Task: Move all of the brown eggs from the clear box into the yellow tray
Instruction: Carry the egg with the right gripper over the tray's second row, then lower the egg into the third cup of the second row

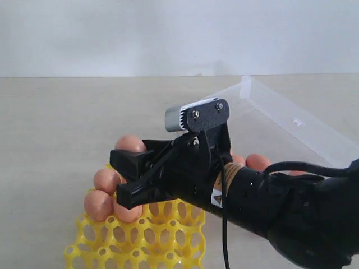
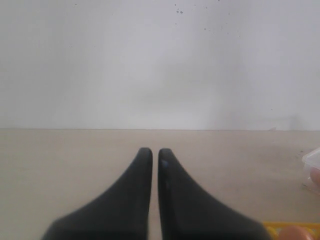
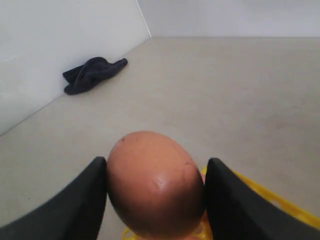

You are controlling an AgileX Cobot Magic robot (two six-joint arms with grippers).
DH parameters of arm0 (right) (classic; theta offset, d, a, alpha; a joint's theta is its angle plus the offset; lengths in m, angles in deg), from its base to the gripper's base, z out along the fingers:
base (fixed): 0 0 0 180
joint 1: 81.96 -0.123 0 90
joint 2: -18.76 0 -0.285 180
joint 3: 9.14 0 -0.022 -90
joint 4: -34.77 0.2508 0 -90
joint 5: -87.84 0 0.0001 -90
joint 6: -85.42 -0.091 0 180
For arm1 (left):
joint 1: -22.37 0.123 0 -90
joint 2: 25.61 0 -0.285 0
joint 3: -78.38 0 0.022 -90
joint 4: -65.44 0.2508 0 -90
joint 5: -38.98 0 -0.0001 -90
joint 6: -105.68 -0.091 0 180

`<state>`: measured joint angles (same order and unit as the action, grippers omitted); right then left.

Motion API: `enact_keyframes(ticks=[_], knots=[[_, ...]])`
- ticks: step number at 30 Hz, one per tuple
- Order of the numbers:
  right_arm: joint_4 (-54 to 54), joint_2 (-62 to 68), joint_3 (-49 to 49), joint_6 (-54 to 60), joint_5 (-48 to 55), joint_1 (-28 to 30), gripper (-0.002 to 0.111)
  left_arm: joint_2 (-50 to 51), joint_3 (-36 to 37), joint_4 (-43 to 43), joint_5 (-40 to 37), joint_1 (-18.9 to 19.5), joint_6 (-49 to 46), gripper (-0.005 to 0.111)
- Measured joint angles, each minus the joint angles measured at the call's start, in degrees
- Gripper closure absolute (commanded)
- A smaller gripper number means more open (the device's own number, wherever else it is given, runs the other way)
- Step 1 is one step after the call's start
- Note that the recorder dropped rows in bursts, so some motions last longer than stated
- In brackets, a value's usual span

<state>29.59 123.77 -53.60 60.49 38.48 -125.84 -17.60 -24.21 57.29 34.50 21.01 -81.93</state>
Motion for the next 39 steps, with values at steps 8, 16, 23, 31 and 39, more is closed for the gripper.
enact_keyframes(ticks=[8, 16, 23, 31, 39], knots=[[-2.2, 5.2, -0.2, -4.2, -5.2, 0.0, 0.108, 0.0, 0.0, 0.0, 0.0, 0.0, 0.0, 0.103], [-1.7, 5.4, -5.1, -2.7, -5.3, 0.0, 0.108, 0.0, 0.0, 0.0, 0.0, 0.0, 0.0, 0.103], [0.8, 5.4, -7.0, 1.1, -4.5, 0.0, 0.108, 0.0, 0.0, 0.0, 0.0, 0.0, 0.0, 0.103], [1.5, 5.4, -6.3, 3.9, 0.9, 0.0, 0.108, 0.0, 0.0, 0.0, 0.0, 0.0, 0.0, 0.103], [2.2, 5.4, -1.3, 5.1, 10.2, 0.0, 0.108, 0.0, 0.0, 0.0, 0.0, 0.0, 0.0, 0.103]])
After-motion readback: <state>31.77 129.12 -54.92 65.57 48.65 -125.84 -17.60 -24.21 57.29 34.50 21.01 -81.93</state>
